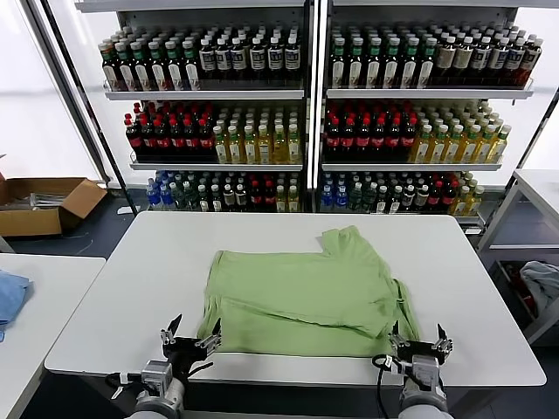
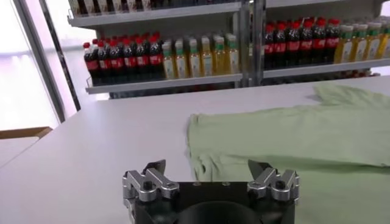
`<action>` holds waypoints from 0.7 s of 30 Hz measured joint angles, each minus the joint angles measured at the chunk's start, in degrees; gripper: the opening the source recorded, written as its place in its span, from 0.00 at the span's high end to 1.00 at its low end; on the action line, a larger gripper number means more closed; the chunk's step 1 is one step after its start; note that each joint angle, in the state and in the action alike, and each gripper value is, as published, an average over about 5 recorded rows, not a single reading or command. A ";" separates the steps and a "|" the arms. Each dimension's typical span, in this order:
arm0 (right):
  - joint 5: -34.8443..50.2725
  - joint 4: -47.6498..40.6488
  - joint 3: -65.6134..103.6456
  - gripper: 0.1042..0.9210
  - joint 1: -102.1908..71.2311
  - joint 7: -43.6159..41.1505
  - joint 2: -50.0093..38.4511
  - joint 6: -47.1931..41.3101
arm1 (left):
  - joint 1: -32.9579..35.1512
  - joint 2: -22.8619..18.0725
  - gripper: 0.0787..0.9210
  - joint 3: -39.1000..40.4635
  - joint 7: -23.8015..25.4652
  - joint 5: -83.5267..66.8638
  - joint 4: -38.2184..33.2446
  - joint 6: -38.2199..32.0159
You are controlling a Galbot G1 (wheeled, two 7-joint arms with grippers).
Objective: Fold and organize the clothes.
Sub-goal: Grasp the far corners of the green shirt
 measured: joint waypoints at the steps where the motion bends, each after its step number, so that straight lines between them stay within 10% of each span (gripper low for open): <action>1: -0.06 -0.46 -0.06 0.12 0.62 -0.07 0.02 -0.07 | -0.37 0.04 0.12 -0.06 0.01 -0.20 0.30 0.08; 21: 1.85 -12.32 -2.96 0.12 16.03 0.83 4.29 -0.48 | -9.98 3.66 0.12 0.12 -0.08 -5.33 6.79 2.55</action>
